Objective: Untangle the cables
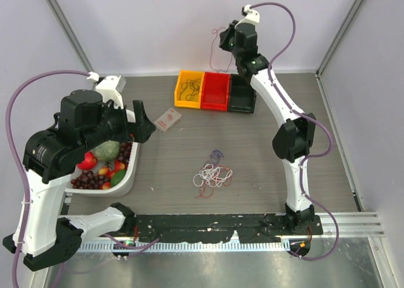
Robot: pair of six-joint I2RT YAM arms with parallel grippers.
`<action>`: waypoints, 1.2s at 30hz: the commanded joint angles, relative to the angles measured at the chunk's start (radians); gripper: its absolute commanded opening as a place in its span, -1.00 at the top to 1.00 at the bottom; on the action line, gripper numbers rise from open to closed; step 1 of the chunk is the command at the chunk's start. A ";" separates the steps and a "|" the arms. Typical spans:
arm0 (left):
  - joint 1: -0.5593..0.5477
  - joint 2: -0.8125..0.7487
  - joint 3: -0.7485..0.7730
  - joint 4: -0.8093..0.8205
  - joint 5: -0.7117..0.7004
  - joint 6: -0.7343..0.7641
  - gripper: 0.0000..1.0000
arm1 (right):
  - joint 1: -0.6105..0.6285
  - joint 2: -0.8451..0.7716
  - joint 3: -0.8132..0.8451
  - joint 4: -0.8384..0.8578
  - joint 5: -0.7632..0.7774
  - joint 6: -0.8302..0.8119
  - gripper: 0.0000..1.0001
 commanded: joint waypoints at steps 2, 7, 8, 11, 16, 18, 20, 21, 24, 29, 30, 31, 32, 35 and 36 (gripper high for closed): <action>0.001 -0.001 0.016 0.016 -0.019 0.032 -0.84 | -0.012 -0.006 0.145 0.024 -0.003 -0.034 0.98; 0.001 0.015 0.025 0.021 -0.019 0.029 -0.85 | -0.012 0.011 0.168 0.039 -0.021 -0.023 0.99; 0.003 0.016 0.028 0.021 -0.019 0.029 -0.85 | -0.011 0.014 0.166 0.041 -0.023 -0.022 0.99; 0.001 0.021 0.038 0.014 -0.019 0.026 -0.85 | -0.012 0.020 0.145 0.042 -0.038 -0.006 0.99; 0.001 0.019 0.036 0.005 -0.024 0.022 -0.85 | -0.012 -0.008 0.048 0.069 -0.064 0.027 0.99; 0.003 0.022 0.035 0.008 -0.020 0.022 -0.84 | -0.012 -0.022 0.024 0.073 -0.073 0.040 0.99; 0.001 0.025 0.031 0.011 -0.013 0.020 -0.85 | -0.008 -0.038 0.016 0.069 -0.085 0.037 0.99; 0.003 0.027 0.028 0.014 -0.008 0.020 -0.85 | -0.002 -0.048 0.019 0.062 -0.085 0.023 0.99; 0.001 0.030 0.019 0.028 0.007 0.019 -0.85 | 0.005 -0.075 0.047 0.029 -0.078 -0.006 0.99; 0.001 0.030 0.004 0.051 0.022 0.009 -0.85 | 0.015 -0.141 0.076 0.019 -0.067 -0.040 0.99; 0.001 0.030 -0.001 0.054 0.026 0.009 -0.85 | 0.017 -0.159 0.077 0.019 -0.065 -0.045 0.98; 0.003 0.030 -0.001 0.059 0.029 0.005 -0.85 | 0.023 -0.167 0.076 0.019 -0.064 -0.045 0.99; 0.003 0.029 -0.004 0.060 0.032 0.002 -0.85 | 0.025 -0.184 0.073 0.016 -0.065 -0.048 0.99; 0.003 0.033 -0.007 0.063 0.042 -0.004 -0.85 | 0.043 -0.215 0.056 0.018 -0.067 -0.046 0.99; 0.001 0.033 -0.007 0.065 0.042 -0.006 -0.85 | 0.049 -0.229 0.042 0.021 -0.067 -0.048 0.99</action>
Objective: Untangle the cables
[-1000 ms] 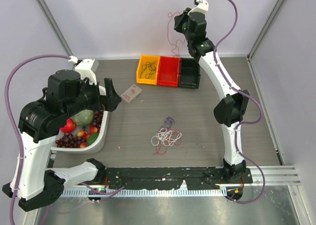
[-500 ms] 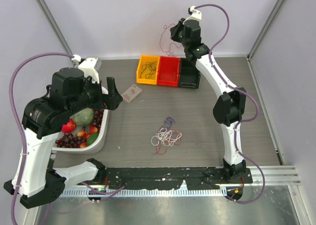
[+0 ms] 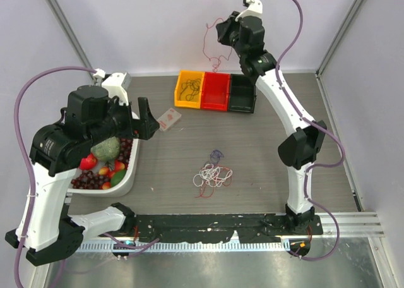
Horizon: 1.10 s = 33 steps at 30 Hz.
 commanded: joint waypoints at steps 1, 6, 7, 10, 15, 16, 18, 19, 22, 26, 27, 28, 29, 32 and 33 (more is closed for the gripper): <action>0.003 0.002 -0.005 0.045 0.027 -0.016 -0.84 | 0.029 -0.140 0.023 0.055 0.007 -0.022 0.98; 0.003 0.003 0.003 0.039 0.027 -0.017 -0.85 | 0.035 -0.167 -0.034 0.075 0.022 -0.016 0.99; 0.003 0.000 0.003 0.037 0.027 -0.019 -0.85 | 0.036 -0.168 -0.037 0.079 0.023 -0.014 0.98; 0.001 0.000 0.006 0.036 0.024 -0.019 -0.85 | 0.035 -0.165 -0.058 0.084 0.028 -0.013 0.99; 0.001 0.005 0.024 0.013 0.003 -0.024 -0.85 | 0.035 -0.161 -0.124 0.140 0.036 -0.002 0.99; 0.001 0.005 0.024 0.010 0.000 -0.024 -0.85 | 0.033 -0.150 -0.127 0.147 0.040 0.006 0.99; 0.001 0.008 0.027 0.008 0.003 -0.025 -0.86 | 0.032 -0.132 -0.123 0.150 0.039 0.001 0.99; 0.001 0.009 0.029 0.005 0.004 -0.025 -0.85 | 0.032 -0.125 -0.123 0.150 0.039 0.003 0.98; 0.001 0.013 0.032 0.003 0.001 -0.025 -0.86 | 0.032 -0.101 -0.127 0.148 0.048 -0.006 0.99; 0.001 0.011 0.032 -0.001 -0.005 -0.022 -0.86 | 0.032 -0.081 -0.138 0.150 0.053 -0.029 0.99; 0.001 0.010 0.033 -0.003 -0.007 -0.022 -0.86 | 0.032 -0.078 -0.140 0.150 0.054 -0.031 0.99; 0.001 0.011 0.033 -0.003 -0.007 -0.021 -0.86 | 0.032 -0.070 -0.140 0.148 0.054 -0.034 0.99; 0.001 0.011 0.030 -0.001 -0.005 -0.021 -0.86 | 0.032 -0.065 -0.141 0.150 0.053 -0.032 0.99; 0.001 0.014 0.032 -0.003 -0.005 -0.018 -0.86 | 0.032 -0.058 -0.149 0.150 0.045 -0.025 0.99; 0.003 0.016 0.033 -0.003 -0.007 -0.016 -0.86 | 0.030 -0.058 -0.152 0.150 0.040 -0.019 0.99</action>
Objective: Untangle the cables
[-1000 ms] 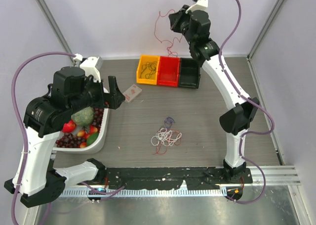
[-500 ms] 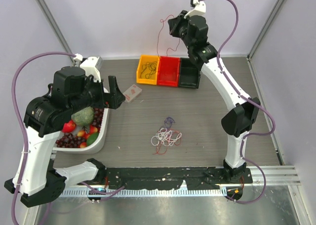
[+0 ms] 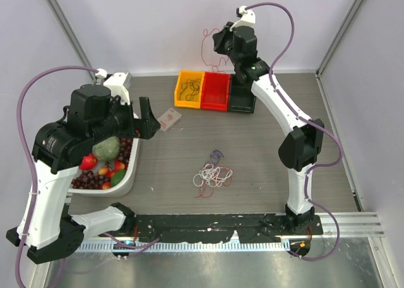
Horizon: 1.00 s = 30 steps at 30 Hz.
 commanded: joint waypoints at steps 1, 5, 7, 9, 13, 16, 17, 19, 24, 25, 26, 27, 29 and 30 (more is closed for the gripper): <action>0.001 0.002 0.036 0.003 -0.008 0.004 -0.86 | 0.001 -0.001 -0.009 0.092 0.005 -0.004 0.99; 0.001 0.005 0.036 0.005 -0.005 0.007 -0.86 | 0.000 -0.010 -0.040 0.108 0.008 0.003 0.99; 0.001 0.008 0.036 0.006 -0.005 0.007 -0.86 | 0.000 -0.017 -0.073 0.124 -0.003 0.008 0.99; 0.001 0.010 0.036 0.006 -0.002 0.007 -0.86 | 0.000 -0.026 -0.122 0.160 -0.012 0.013 0.99; 0.001 0.010 0.037 0.003 0.000 0.007 -0.86 | 0.000 -0.037 -0.201 0.212 -0.017 0.023 0.98; 0.001 0.013 0.037 0.003 -0.002 0.007 -0.86 | 0.000 -0.038 -0.245 0.226 0.021 0.022 0.99; 0.001 0.013 0.039 0.003 -0.003 0.007 -0.86 | 0.000 -0.043 -0.256 0.226 0.035 0.013 0.99; 0.001 0.013 0.045 0.001 -0.005 0.007 -0.86 | 0.000 -0.053 -0.278 0.210 0.087 0.002 0.99; 0.003 0.011 0.040 0.004 -0.009 0.003 -0.86 | 0.000 -0.099 -0.321 0.183 0.196 -0.036 0.98; 0.003 0.013 0.039 0.006 -0.009 0.001 -0.86 | 0.002 -0.104 -0.324 0.175 0.205 -0.039 0.98; 0.001 0.014 0.039 0.008 -0.008 0.001 -0.86 | 0.000 -0.112 -0.330 0.171 0.213 -0.039 0.99; 0.003 0.013 0.037 0.009 -0.006 0.001 -0.86 | 0.002 -0.115 -0.331 0.155 0.216 -0.036 0.99; 0.001 0.016 0.036 0.012 -0.003 0.000 -0.87 | 0.002 -0.118 -0.345 0.138 0.219 0.000 0.99; 0.001 0.019 0.037 0.015 -0.003 0.000 -0.86 | 0.006 -0.119 -0.350 0.134 0.224 0.034 0.98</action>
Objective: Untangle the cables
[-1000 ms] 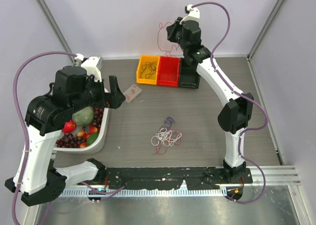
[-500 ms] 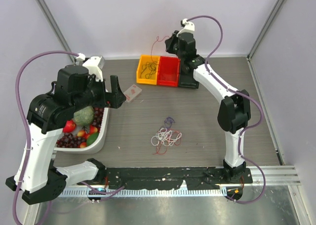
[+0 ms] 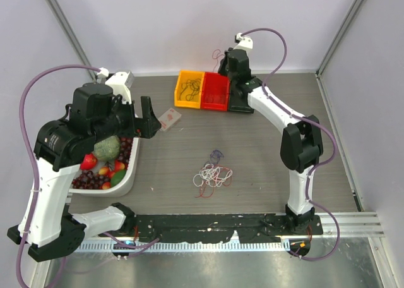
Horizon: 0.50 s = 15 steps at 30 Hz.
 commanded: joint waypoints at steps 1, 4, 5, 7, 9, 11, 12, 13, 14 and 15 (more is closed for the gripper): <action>0.001 0.005 0.030 0.021 -0.004 0.001 -0.86 | 0.011 -0.099 -0.028 0.011 0.067 0.062 0.99; 0.001 0.008 0.039 0.019 -0.015 0.007 -0.86 | 0.029 -0.079 -0.039 -0.007 0.062 0.130 0.99; 0.001 0.012 0.042 0.014 -0.018 0.010 -0.86 | 0.031 -0.065 -0.039 -0.007 0.052 0.160 0.99; 0.001 0.012 0.049 0.010 -0.021 0.013 -0.86 | 0.034 -0.044 -0.039 -0.009 0.029 0.212 0.99; 0.001 0.010 0.049 0.005 -0.021 0.015 -0.87 | 0.034 -0.019 -0.036 -0.010 0.000 0.251 0.99; 0.001 0.012 0.049 0.004 -0.026 0.016 -0.87 | 0.034 0.002 -0.035 -0.015 -0.017 0.279 0.99; 0.001 0.012 0.053 -0.001 -0.026 0.018 -0.87 | 0.034 0.009 -0.039 -0.013 -0.019 0.285 0.99; 0.001 0.013 0.054 -0.002 -0.030 0.019 -0.87 | 0.033 0.018 -0.041 -0.013 -0.020 0.288 0.99; 0.003 0.012 0.054 -0.004 -0.032 0.021 -0.87 | 0.033 0.022 -0.042 -0.015 -0.020 0.291 0.98; 0.001 0.013 0.056 -0.005 -0.033 0.021 -0.87 | 0.028 0.030 -0.045 -0.018 -0.023 0.299 0.98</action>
